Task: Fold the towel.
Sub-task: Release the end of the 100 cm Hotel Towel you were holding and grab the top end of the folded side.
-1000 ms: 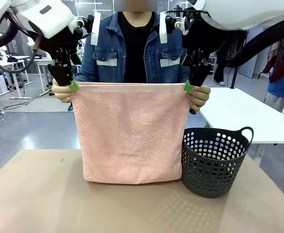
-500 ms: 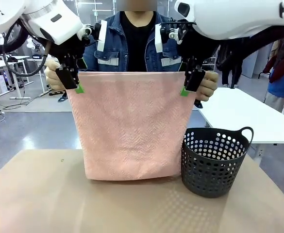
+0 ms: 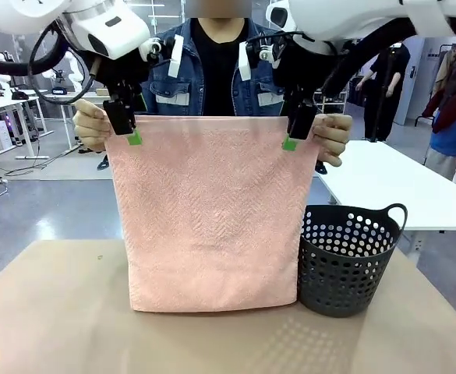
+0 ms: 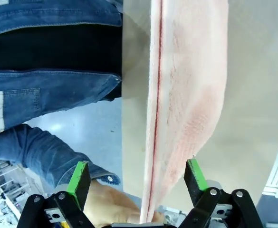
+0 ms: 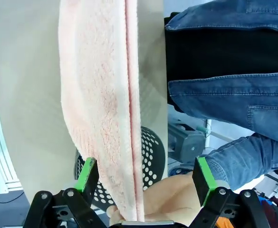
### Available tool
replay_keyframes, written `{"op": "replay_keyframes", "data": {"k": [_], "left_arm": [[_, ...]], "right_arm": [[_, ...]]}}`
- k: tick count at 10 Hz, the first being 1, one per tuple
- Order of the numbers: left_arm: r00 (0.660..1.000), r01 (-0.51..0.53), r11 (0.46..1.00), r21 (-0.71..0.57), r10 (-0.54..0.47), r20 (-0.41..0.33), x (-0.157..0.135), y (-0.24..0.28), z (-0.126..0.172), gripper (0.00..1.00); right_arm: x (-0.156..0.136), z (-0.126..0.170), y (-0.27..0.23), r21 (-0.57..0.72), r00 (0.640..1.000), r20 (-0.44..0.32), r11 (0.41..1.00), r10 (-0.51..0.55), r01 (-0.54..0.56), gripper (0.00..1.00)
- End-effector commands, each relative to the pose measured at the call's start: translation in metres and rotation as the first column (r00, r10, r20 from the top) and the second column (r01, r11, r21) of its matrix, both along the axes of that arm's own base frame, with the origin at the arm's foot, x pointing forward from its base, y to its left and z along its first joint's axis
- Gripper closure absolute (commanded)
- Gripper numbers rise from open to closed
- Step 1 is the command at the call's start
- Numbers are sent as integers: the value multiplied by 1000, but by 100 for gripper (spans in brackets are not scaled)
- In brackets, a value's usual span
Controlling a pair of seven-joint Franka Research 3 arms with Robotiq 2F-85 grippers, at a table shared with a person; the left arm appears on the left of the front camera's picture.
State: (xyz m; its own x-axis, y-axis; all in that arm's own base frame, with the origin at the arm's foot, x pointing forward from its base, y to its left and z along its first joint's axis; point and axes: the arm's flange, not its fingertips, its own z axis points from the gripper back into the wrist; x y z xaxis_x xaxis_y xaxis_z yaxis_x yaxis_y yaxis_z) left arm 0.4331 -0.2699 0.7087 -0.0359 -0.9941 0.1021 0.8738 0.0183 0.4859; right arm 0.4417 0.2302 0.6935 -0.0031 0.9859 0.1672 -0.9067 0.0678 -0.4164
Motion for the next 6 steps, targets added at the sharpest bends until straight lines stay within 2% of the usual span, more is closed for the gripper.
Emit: {"op": "replay_keyframes", "data": {"k": [1,3,4,5,6], "left_arm": [[996,37,999,34,-34,-83,11,-2,4,0],[993,34,998,47,-29,-110,16,-1,1,0],[993,21,999,49,-15,-116,18,-1,-2,49],[993,30,998,47,-24,-115,17,0,-3,59],[993,32,998,48,-27,-114,16,2,-4,100]], "right_arm": [[10,3,0,-15,998,-54,1000,-14,13,0],[14,-2,1,-33,996,-91,999,-17,15,0],[15,-4,2,-45,996,-88,999,-13,9,41],[15,-5,2,-53,996,-85,999,-9,5,60],[15,-4,2,-50,996,-87,999,-13,9,100]]}}
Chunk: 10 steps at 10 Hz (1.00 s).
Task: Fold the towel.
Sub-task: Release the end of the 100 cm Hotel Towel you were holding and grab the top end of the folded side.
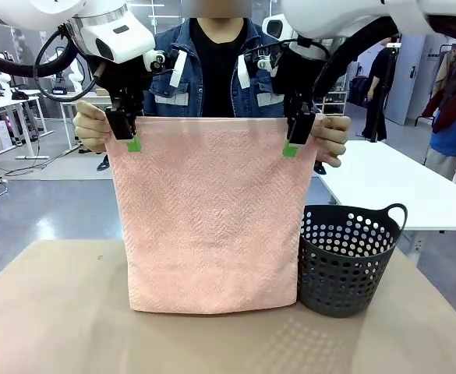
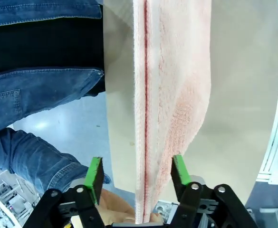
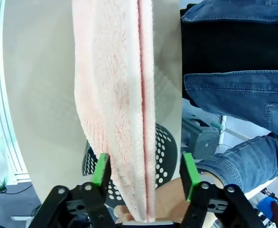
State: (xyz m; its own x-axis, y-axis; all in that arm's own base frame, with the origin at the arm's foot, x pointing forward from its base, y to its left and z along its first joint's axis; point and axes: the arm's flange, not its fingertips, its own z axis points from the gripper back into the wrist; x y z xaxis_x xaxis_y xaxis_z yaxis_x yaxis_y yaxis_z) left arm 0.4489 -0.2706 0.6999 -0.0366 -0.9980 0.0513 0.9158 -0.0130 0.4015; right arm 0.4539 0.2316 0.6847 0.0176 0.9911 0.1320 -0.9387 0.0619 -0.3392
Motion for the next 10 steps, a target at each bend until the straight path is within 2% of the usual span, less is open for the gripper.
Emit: {"op": "replay_keyframes", "data": {"k": [1,2,3,4,5,8,10], "left_arm": [[1000,23,1000,-5,-23,-19,-1,3,5,100],[999,25,1000,-4,-25,-22,-2,3,4,100],[999,23,1000,-2,-23,-25,-2,3,2,87],[999,24,1000,-1,-24,-28,-3,4,1,97],[999,23,1000,-3,-23,-29,-4,4,0,100],[1000,16,1000,-12,-16,-25,-9,7,-1,100],[999,-27,998,-50,26,-25,-12,17,-7,100]], "right_arm": [[3,4,0,-15,1000,-3,1000,-3,3,100],[2,4,1,-17,1000,-3,1000,-3,3,100],[1,3,1,-22,1000,0,1000,-4,4,89],[0,2,0,-23,1000,1,1000,-4,4,98],[-1,2,0,-24,1000,2,1000,-5,5,100],[-4,2,1,-27,1000,11,1000,-5,5,100],[-2,-2,-2,12,1000,-2,1000,-26,26,100]]}}
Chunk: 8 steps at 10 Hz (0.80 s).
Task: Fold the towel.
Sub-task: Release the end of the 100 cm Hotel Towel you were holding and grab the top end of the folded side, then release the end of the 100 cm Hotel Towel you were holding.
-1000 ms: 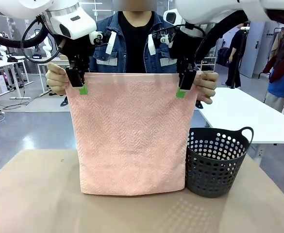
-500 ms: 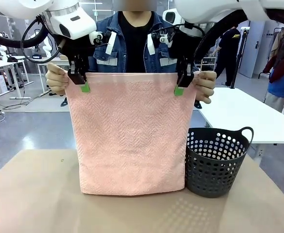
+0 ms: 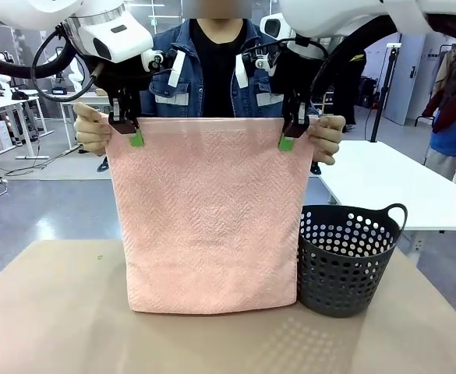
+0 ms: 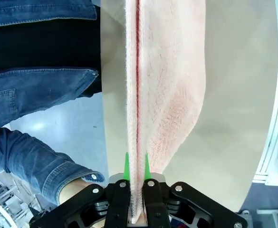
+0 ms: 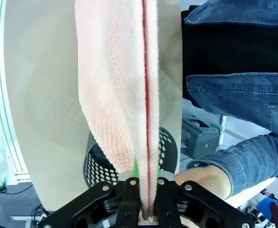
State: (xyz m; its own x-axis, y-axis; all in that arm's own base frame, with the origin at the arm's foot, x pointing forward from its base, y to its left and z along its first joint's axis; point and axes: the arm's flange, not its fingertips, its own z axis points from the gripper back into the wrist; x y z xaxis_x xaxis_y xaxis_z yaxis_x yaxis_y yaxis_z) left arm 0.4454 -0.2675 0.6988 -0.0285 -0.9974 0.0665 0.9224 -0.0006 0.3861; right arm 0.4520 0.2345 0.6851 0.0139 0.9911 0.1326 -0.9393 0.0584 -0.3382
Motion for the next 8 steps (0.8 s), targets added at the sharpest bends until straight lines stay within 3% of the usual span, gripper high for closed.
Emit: {"op": "replay_keyframes", "data": {"k": [1,8], "left_arm": [[1000,8,1000,12,-8,7,1,-2,1,100],[1000,8,1000,12,-8,7,1,-2,1,100]], "right_arm": [[0,1,0,-3,1000,2,1000,2,-2,100],[0,1,0,-3,1000,2,1000,2,-2,100]]}}
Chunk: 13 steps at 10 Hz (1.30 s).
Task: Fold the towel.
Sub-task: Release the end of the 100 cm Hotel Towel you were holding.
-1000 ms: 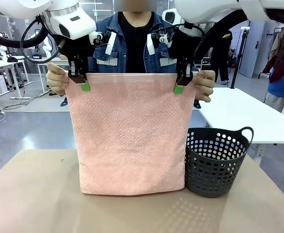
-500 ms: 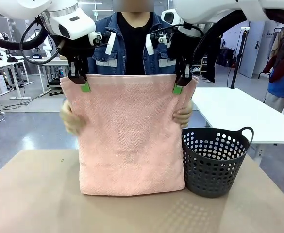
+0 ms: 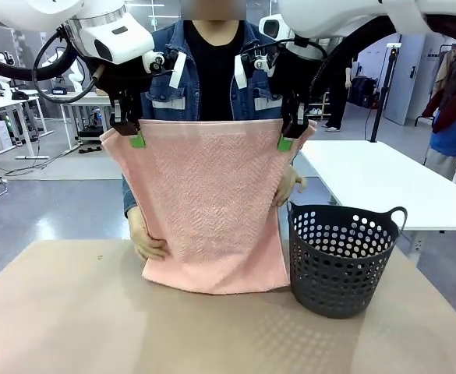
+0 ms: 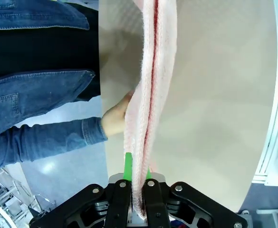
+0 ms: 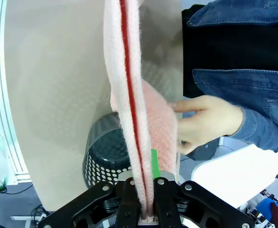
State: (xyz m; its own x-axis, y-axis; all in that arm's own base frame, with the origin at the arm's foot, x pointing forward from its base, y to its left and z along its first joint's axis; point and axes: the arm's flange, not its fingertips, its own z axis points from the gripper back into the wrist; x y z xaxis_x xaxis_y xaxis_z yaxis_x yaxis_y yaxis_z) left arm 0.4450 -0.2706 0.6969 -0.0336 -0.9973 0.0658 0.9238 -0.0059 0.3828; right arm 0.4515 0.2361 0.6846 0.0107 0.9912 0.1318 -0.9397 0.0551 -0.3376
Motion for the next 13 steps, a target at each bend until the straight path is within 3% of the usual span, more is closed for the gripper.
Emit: {"op": "replay_keyframes", "data": {"k": [1,13], "left_arm": [[1000,3,1000,12,-3,11,1,1,3,100],[1000,3,1000,12,-3,11,1,1,3,100]], "right_arm": [[0,1,-2,-2,1000,3,1000,-2,2,100],[0,1,-2,-2,1000,3,1000,-2,2,100]]}}
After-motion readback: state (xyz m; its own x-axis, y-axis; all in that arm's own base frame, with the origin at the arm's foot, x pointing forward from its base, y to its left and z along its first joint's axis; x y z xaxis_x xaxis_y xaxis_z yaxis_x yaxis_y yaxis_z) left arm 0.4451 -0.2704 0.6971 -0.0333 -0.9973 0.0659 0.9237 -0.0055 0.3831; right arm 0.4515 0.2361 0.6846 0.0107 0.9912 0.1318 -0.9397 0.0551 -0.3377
